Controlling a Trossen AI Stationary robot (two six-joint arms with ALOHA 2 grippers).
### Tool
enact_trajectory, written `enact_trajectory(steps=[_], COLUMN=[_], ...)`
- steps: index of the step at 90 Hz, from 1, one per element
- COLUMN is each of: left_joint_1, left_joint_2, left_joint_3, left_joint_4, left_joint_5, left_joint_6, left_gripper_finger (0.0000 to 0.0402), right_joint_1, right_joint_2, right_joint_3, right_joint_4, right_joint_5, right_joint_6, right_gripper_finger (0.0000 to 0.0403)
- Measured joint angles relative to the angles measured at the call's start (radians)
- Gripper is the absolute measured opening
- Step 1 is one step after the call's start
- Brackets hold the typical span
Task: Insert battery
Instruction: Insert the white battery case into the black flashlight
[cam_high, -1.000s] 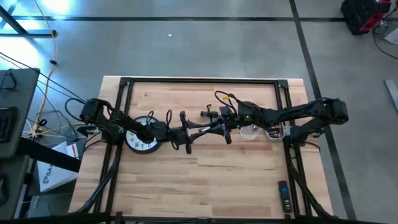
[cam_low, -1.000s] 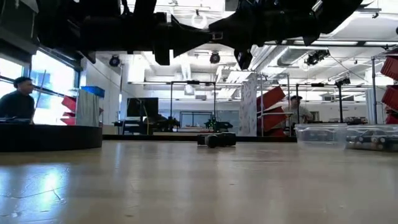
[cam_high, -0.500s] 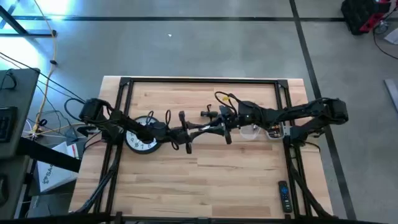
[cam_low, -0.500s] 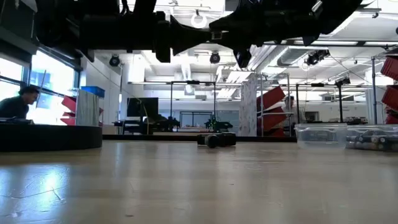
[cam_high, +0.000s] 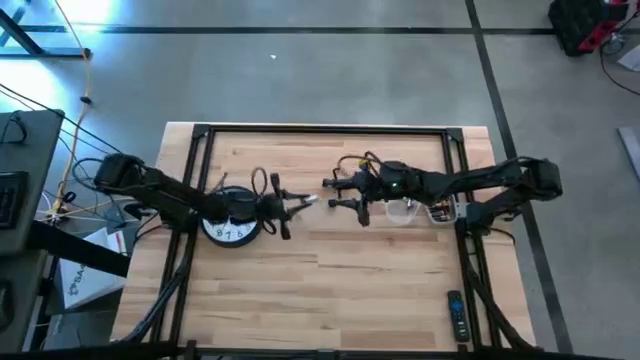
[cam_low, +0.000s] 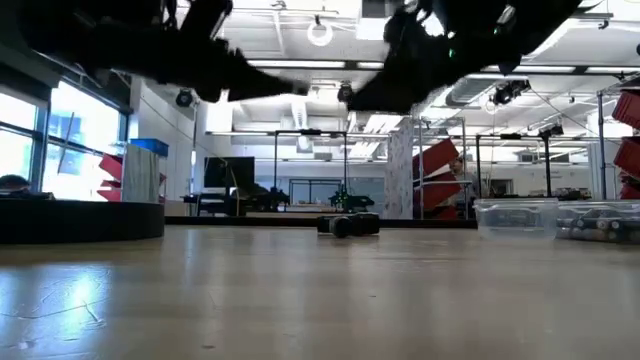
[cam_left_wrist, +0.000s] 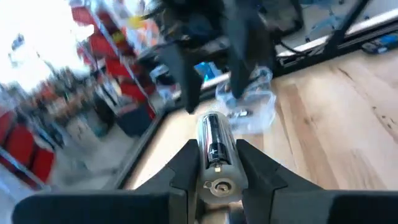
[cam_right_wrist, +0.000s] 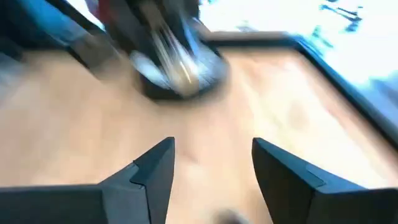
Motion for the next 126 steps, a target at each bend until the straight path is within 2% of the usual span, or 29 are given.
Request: enact_trajectory(steps=[8, 19, 39, 59, 72, 96, 108, 119, 126], left_joint_1=[0.074, 0.161, 0.235, 0.258, 0.27, 0.278, 0.278, 0.278, 0.278], left_joint_2=[-0.001, 0.031, 0.118, 0.222, 0.259, 0.26, 0.259, 0.251, 0.224], left_joint_3=[-0.021, -0.043, -0.053, -0.052, -0.052, -0.052, -0.052, -0.052, -0.051], left_joint_4=[-0.016, -0.011, 0.037, 0.161, 0.219, 0.223, 0.23, 0.222, 0.158], left_joint_5=[0.091, 0.184, 0.32, 0.392, 0.431, 0.452, 0.497, 0.507, 0.506], left_joint_6=[-0.083, -0.157, -0.212, -0.237, -0.265, -0.28, -0.289, -0.297, -0.296], left_gripper_finger=[0.0062, 0.0063, 0.0063, 0.0064, 0.0064, 0.0064, 0.0064, 0.0064, 0.0064], right_joint_1=[-0.017, -0.062, -0.175, -0.228, -0.232, -0.225, -0.225, -0.204, -0.177], right_joint_2=[0.053, 0.141, 0.231, 0.304, 0.352, 0.371, 0.371, 0.36, 0.325], right_joint_3=[0.0, -0.001, -0.001, 0.0, 0.0, 0.0, 0.001, 0.001, -0.002], right_joint_4=[-0.009, -0.024, -0.021, 0.001, 0.019, 0.084, 0.071, 0.057, 0.029], right_joint_5=[0.053, 0.063, -0.019, -0.098, -0.104, -0.129, -0.13, -0.132, -0.14], right_joint_6=[-0.061, -0.143, -0.192, -0.193, -0.187, -0.218, -0.181, -0.13, -0.123], right_gripper_finger=[0.0183, 0.0183, 0.0184, 0.0184, 0.0179, 0.0136, 0.0112, 0.011, 0.011])
